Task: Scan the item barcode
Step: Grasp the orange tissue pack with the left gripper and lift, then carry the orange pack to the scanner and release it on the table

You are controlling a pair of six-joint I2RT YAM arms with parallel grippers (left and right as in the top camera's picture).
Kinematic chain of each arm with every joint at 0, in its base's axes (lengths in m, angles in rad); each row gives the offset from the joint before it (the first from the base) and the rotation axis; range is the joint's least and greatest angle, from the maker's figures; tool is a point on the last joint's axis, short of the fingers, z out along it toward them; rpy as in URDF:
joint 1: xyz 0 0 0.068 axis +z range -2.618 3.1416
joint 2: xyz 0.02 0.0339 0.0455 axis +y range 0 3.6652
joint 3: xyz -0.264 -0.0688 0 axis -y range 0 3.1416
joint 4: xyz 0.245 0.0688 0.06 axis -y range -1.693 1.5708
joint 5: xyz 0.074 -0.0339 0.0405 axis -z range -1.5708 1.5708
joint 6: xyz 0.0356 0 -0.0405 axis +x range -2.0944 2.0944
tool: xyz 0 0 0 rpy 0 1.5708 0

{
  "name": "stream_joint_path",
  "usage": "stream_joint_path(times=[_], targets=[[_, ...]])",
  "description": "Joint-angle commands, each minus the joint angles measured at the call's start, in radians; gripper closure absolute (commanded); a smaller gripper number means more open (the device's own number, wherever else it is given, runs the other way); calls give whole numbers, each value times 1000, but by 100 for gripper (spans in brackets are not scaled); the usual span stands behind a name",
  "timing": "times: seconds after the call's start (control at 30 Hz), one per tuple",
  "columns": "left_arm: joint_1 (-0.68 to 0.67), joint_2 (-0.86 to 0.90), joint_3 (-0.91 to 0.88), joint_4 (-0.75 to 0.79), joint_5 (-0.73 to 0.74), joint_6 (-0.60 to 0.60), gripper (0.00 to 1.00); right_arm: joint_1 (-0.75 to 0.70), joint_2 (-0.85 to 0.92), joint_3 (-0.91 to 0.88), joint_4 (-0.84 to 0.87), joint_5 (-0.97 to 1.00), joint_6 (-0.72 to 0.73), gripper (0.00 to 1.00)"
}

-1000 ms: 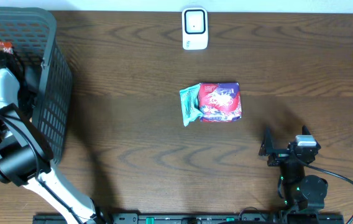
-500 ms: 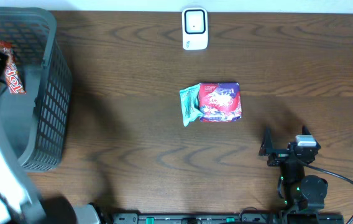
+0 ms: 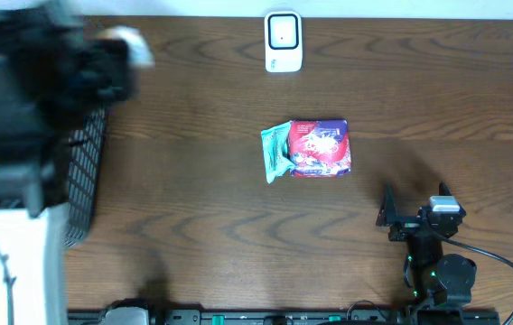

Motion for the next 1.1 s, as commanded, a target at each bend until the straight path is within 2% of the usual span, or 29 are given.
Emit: stream_joint_path(times=[0.0, 0.2, 0.53, 0.67, 0.73, 0.83, 0.93, 1.07], targets=[[-157, 90, -21, -65, 2, 113, 92, 7, -4, -4, -1, 8, -11, 1], [-363, 308, -21, -206, -12, 112, 92, 7, -4, -4, -1, 8, -11, 1], [-534, 644, -21, -200, -13, 29, 93, 7, -4, -4, -1, 8, -11, 1], [-562, 768, -21, -154, -26, 22, 92, 7, -4, -4, -1, 8, -11, 1], [-566, 820, -21, -130, -107, 22, 93, 7, -4, -4, -1, 8, -11, 1], [-555, 882, -21, -135, -308, 21, 93, 7, -4, -4, -1, 8, -11, 1], [-528, 877, -17, -152, -378, 22, 92, 7, -4, -4, -1, 8, -11, 1], [-471, 832, 21, -182, -370, 6, 93, 7, -4, -4, -1, 8, -11, 1]])
